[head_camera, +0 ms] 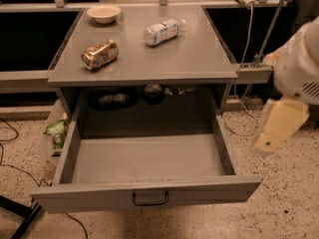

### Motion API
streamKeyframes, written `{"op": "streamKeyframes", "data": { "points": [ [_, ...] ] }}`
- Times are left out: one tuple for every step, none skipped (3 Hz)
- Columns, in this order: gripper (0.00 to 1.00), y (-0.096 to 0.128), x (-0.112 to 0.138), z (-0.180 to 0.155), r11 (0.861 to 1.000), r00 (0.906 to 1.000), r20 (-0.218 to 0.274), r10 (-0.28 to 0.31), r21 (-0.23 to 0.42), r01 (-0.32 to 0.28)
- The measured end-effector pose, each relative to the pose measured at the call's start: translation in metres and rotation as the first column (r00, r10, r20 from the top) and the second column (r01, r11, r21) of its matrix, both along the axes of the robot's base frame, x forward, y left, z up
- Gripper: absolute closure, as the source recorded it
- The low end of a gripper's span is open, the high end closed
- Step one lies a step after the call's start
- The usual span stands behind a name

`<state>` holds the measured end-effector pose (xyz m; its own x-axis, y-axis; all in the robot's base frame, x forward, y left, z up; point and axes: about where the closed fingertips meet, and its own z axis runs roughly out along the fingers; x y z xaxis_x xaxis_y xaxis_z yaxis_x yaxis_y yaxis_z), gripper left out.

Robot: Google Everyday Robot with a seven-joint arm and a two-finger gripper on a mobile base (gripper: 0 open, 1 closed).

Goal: Close top drawer

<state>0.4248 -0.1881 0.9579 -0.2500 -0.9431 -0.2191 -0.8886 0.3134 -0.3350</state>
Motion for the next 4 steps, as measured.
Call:
{"op": "streamKeyframes", "data": {
  "points": [
    [0.00, 0.023, -0.019, -0.061, 0.999, 0.9977, -0.060, 0.031, 0.046, -0.028],
    [0.00, 0.039, -0.041, -0.123, 0.991, 0.9807, -0.168, 0.101, 0.104, -0.084],
    [0.00, 0.039, -0.041, -0.123, 0.991, 0.9807, -0.168, 0.101, 0.104, -0.084],
    [0.00, 0.039, -0.058, -0.159, 0.989, 0.9754, -0.208, 0.073, 0.138, -0.045]
  ]
}}
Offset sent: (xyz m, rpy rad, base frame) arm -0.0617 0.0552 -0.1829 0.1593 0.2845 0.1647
